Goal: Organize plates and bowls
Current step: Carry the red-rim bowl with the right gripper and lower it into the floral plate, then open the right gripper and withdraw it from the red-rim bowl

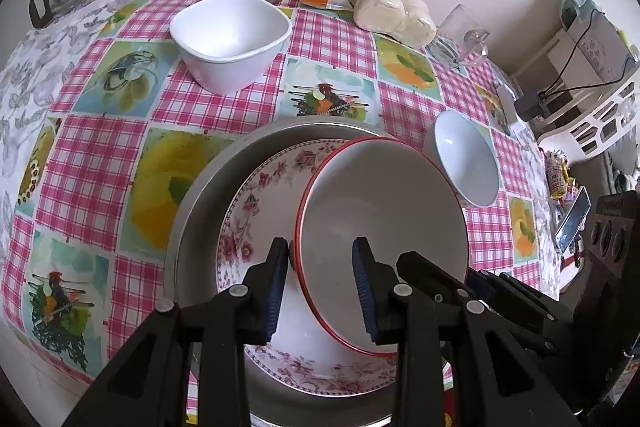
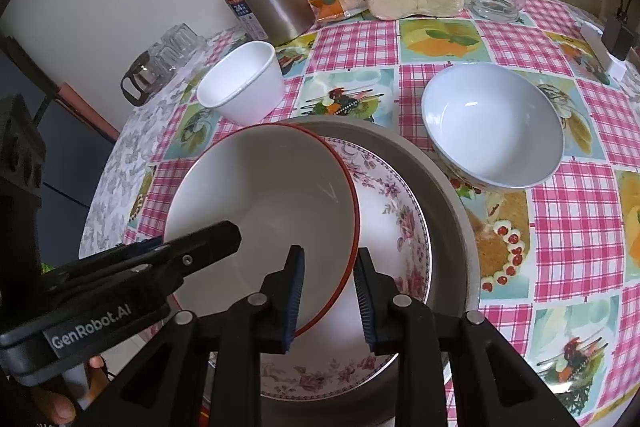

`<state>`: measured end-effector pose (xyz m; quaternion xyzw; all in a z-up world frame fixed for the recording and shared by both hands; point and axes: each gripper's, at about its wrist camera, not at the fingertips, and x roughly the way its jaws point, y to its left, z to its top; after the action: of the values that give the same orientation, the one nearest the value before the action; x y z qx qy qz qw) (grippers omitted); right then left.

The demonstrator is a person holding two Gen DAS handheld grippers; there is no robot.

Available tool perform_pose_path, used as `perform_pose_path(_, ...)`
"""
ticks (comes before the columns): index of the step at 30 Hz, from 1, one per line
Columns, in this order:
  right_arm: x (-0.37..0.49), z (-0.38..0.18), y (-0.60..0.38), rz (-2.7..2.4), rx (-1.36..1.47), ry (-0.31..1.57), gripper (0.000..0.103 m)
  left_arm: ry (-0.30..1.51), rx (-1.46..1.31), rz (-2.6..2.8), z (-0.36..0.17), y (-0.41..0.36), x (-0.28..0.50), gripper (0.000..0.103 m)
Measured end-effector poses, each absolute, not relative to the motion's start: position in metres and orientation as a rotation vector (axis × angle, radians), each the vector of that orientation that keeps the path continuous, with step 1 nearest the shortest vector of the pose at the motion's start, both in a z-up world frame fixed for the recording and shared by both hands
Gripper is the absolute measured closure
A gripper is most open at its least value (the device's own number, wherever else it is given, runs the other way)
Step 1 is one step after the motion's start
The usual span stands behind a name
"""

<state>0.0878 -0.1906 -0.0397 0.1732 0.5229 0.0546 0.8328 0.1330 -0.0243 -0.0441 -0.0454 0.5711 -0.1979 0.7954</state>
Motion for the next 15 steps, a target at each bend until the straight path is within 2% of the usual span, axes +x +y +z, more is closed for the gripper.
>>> perform_pose_path(9, 0.088, -0.038, -0.191, 0.113, 0.352, 1.102, 0.074, 1.205, -0.077, -0.383, -0.038, -0.018, 0.137, 0.063)
perform_pose_path(11, 0.087, -0.035, -0.191, 0.102, 0.331, 1.092, 0.074, 1.181, -0.074, -0.37, -0.032, -0.015, 0.136, 0.056)
perform_pose_path(14, 0.086, -0.029, -0.191, 0.091, 0.307, 1.074, 0.074, 1.145, -0.075, -0.357, -0.022, -0.011, 0.136, 0.051)
perform_pose_path(15, 0.085, -0.027, -0.191, 0.089, 0.302, 1.066, 0.068, 1.134, -0.078, -0.347, -0.018, -0.009, 0.137, 0.049)
